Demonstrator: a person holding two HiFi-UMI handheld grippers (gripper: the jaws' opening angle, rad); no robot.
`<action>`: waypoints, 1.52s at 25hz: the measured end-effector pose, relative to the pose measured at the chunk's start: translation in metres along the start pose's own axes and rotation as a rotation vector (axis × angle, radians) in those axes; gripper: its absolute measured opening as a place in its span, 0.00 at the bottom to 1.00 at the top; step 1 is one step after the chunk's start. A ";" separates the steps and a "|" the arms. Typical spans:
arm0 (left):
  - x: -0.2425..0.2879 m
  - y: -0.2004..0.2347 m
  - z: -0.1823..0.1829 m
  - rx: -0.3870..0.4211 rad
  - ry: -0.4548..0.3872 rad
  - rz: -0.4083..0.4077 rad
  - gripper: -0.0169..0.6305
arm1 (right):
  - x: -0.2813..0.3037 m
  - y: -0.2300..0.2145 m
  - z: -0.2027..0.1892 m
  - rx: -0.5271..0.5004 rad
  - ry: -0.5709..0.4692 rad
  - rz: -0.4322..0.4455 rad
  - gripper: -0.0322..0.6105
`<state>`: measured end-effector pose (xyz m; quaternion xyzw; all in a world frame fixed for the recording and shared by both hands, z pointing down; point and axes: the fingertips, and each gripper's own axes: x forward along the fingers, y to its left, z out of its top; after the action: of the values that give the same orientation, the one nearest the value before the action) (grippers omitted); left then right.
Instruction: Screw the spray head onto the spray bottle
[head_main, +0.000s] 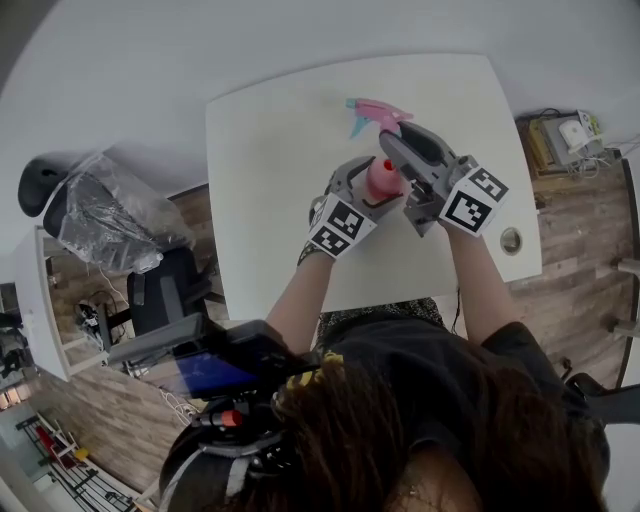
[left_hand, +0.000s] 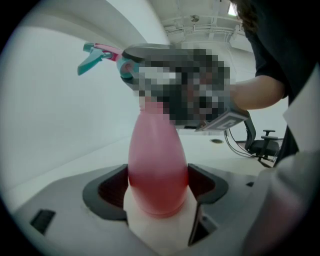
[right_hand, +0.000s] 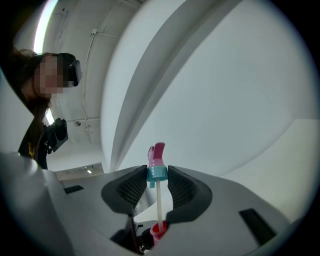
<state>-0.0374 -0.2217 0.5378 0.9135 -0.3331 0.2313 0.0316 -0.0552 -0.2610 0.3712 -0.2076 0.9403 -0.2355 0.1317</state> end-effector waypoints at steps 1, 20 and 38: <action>0.000 0.000 -0.001 -0.002 0.004 0.001 0.60 | -0.001 0.000 -0.003 -0.006 0.009 -0.003 0.26; -0.001 -0.002 0.004 0.004 -0.003 -0.018 0.60 | -0.021 -0.005 -0.057 -0.203 0.186 -0.101 0.26; 0.001 -0.005 0.003 -0.025 -0.009 -0.033 0.60 | -0.034 0.003 -0.064 -0.387 0.255 -0.155 0.26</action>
<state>-0.0320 -0.2189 0.5361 0.9196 -0.3208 0.2222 0.0454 -0.0487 -0.2189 0.4297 -0.2689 0.9582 -0.0848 -0.0487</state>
